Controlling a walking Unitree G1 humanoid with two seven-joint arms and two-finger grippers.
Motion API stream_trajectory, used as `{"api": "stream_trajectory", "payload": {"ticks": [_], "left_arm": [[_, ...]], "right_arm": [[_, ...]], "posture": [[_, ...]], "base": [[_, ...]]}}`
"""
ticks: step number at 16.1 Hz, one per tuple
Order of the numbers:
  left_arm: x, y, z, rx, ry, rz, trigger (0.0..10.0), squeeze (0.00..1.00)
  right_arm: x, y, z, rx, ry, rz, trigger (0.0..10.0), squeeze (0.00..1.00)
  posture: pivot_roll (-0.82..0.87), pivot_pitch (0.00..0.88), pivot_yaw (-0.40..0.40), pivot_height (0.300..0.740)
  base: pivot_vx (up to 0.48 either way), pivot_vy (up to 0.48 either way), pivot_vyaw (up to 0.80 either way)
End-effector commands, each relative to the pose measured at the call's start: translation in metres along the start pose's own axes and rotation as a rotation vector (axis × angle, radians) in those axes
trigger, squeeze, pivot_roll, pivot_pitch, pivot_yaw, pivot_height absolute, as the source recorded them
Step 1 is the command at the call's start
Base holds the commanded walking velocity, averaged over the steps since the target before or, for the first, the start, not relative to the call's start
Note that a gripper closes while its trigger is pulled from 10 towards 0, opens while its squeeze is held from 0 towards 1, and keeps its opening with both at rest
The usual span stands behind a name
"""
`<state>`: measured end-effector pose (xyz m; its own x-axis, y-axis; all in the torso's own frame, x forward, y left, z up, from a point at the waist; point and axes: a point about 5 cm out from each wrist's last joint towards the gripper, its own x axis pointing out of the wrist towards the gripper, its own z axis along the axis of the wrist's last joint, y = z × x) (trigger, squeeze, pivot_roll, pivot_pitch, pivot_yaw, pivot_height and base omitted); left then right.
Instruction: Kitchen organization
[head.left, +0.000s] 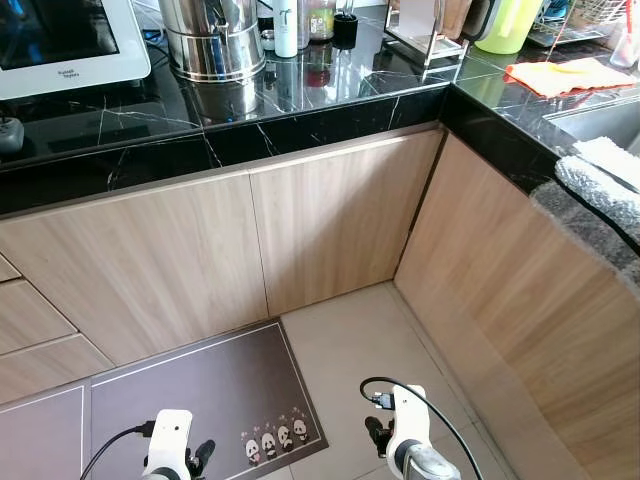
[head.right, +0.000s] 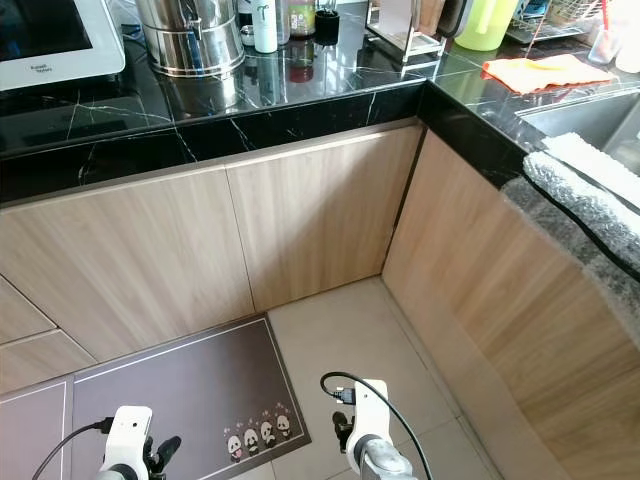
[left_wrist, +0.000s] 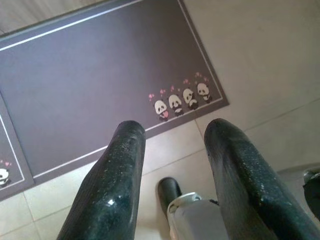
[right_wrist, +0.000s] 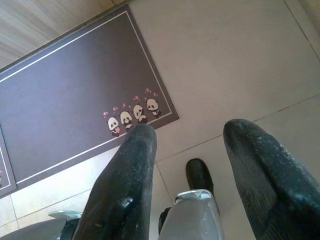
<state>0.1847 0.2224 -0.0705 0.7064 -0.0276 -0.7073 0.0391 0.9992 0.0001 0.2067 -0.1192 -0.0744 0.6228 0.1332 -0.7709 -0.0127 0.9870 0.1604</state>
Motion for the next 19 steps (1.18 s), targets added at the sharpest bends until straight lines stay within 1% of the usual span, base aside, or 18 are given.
{"api": "stream_trajectory", "payload": {"ticks": [1, 3, 4, 6, 7, 10, 11, 12, 13, 14, 15, 16, 18, 19], "left_arm": [[-0.003, 0.000, -0.012, 0.023, 0.061, 0.011, 10.0, 0.00], [-0.003, -0.002, -0.015, 0.049, 0.084, 0.027, 10.0, 0.00], [-0.003, -0.003, -0.016, 0.049, 0.086, 0.025, 10.0, 0.00], [-0.002, -0.005, -0.018, 0.101, 0.121, 0.013, 10.0, 0.00], [-0.002, -0.006, -0.020, 0.100, 0.143, 0.020, 10.0, 0.00], [-0.003, -0.005, -0.021, 0.057, 0.120, 0.065, 10.0, 0.00], [-0.004, -0.005, -0.021, 0.018, 0.112, 0.074, 10.0, 0.00], [-0.004, -0.005, -0.021, -0.004, 0.104, 0.064, 10.0, 0.00], [-0.003, -0.007, -0.018, 0.000, 0.078, 0.016, 10.0, 0.00], [-0.003, -0.007, -0.016, 0.029, 0.066, 0.006, 10.0, 0.00], [-0.002, -0.005, -0.004, 0.253, -0.020, 0.031, 10.0, 0.00], [-0.003, -0.004, 0.001, 0.288, -0.068, 0.053, 10.0, 0.00], [-0.005, -0.002, 0.004, 0.267, -0.126, 0.087, 10.0, 0.00], [-0.005, -0.002, 0.008, 0.273, -0.168, 0.086, 10.0, 0.00]], "right_arm": [[-0.001, -0.002, -0.006, 0.010, 0.015, -0.007, 10.0, 0.00], [-0.002, -0.010, -0.005, -0.005, 0.016, -0.021, 10.0, 0.00], [-0.002, -0.011, -0.005, -0.006, 0.015, -0.023, 10.0, 0.00], [-0.002, -0.016, -0.004, -0.007, 0.012, -0.035, 10.0, 0.00], [-0.003, -0.017, -0.004, -0.007, 0.012, -0.040, 10.0, 0.00], [-0.003, -0.017, -0.006, -0.002, 0.014, -0.039, 10.0, 0.00], [-0.003, -0.016, -0.007, -0.002, 0.017, -0.036, 10.0, 0.00], [-0.003, -0.016, -0.007, -0.001, 0.017, -0.035, 10.0, 0.00], [-0.003, -0.016, -0.007, 0.005, 0.016, -0.036, 10.0, 0.00], [-0.003, -0.016, -0.008, 0.007, 0.016, -0.037, 10.0, 0.00], [-0.004, -0.016, -0.008, 0.009, 0.017, -0.038, 10.0, 0.00], [-0.004, -0.016, -0.009, 0.009, 0.019, -0.039, 10.0, 0.00], [-0.004, -0.016, -0.009, 0.010, 0.020, -0.040, 10.0, 0.00], [-0.003, -0.015, -0.009, 0.011, 0.020, -0.039, 10.0, 0.00]], "posture": [[-0.01, 0.007, -0.010, 0.740], [-0.02, 0.000, -0.021, 0.740], [-0.02, 0.000, -0.021, 0.740], [-0.02, 0.000, -0.026, 0.740], [-0.03, 0.000, -0.028, 0.740], [-0.03, 0.000, -0.031, 0.740], [-0.03, 0.001, -0.031, 0.740], [-0.03, 0.008, -0.029, 0.740], [-0.04, 0.021, -0.026, 0.740], [-0.04, 0.022, -0.026, 0.740], [-0.03, 0.032, -0.024, 0.740], [-0.03, 0.034, -0.023, 0.740], [-0.02, 0.041, -0.022, 0.740], [-0.02, 0.044, -0.021, 0.740]], "base": [[0.000, 0.000, -0.71], [0.000, 0.000, -0.71], [0.000, 0.000, -0.71], [0.000, 0.000, -0.71], [0.000, 0.000, -0.69], [0.000, 0.000, -0.70], [0.000, 0.000, -0.69], [0.000, 0.000, -0.69], [0.000, 0.000, -0.69], [0.000, 0.000, -0.69], [0.000, 0.000, -0.69], [0.000, 0.000, -0.69], [0.000, 0.000, -0.69], [0.000, 0.000, -0.69]]}}
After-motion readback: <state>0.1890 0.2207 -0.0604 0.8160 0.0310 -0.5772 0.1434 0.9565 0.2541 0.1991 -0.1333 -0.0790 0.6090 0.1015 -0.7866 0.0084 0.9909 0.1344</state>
